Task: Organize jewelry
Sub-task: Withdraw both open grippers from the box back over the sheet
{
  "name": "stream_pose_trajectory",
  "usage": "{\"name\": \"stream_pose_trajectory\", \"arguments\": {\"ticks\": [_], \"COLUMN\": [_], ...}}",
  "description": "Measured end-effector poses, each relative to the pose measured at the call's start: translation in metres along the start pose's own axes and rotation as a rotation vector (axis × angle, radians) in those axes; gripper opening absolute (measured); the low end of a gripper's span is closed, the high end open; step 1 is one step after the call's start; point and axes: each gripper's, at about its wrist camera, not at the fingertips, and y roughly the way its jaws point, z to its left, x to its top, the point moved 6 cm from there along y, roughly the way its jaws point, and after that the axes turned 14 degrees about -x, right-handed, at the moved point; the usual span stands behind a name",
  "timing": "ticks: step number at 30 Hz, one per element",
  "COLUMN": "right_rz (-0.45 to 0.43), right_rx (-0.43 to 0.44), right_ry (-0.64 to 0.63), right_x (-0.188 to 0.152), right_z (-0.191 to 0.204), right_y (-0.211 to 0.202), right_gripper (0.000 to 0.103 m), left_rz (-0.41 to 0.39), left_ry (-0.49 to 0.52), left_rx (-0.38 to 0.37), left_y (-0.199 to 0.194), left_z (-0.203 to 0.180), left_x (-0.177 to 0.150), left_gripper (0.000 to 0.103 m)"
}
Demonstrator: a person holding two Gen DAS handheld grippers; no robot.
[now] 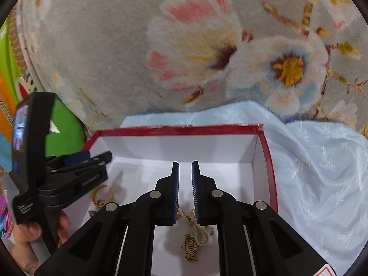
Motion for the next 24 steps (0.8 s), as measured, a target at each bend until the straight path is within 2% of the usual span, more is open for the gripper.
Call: {"name": "stream_pose_trajectory", "arguments": {"ticks": [1,2,4,8,12,16,18,21,24], "right_rz": [-0.012,-0.012,-0.031,-0.062,-0.051,-0.052,-0.019,0.061,0.157], "right_rx": [-0.009,-0.008,0.001,0.051,0.126,0.206,0.246,0.289,0.293], "right_ry": [-0.017,-0.044,-0.102,-0.151,-0.146,-0.146,-0.13,-0.106,-0.115], "right_x": [-0.006,-0.015,-0.034,-0.076,-0.125,-0.172,-0.197,-0.232,-0.267], "right_z": [0.001,0.003,0.007,0.004,-0.008,-0.019,-0.021,-0.015,0.008], "right_y": [-0.008,-0.019,-0.049,-0.126,-0.205,-0.285,-0.316,-0.335,-0.329], "right_gripper": [0.024,0.025,0.025,0.025,0.025,0.025,0.025,0.025,0.025], "left_rz": [-0.027,-0.058,-0.098,-0.104,-0.073,0.006,0.035,0.08,0.153], "left_ry": [0.003,0.01,0.013,0.031,0.039,-0.004,-0.025,-0.03,-0.043], "left_rx": [0.018,0.015,0.006,-0.024,-0.033,-0.051,-0.067,-0.063,-0.134], "left_y": [-0.009,-0.022,-0.051,-0.118,-0.185,-0.23,-0.249,-0.269,-0.274], "left_z": [0.001,0.0,0.001,0.004,0.018,0.042,0.05,0.051,0.031], "left_x": [-0.001,-0.003,-0.011,-0.051,-0.114,-0.18,-0.21,-0.254,-0.298], "left_gripper": [0.046,0.055,0.064,0.065,0.068,0.07,0.07,0.07,0.07]}}
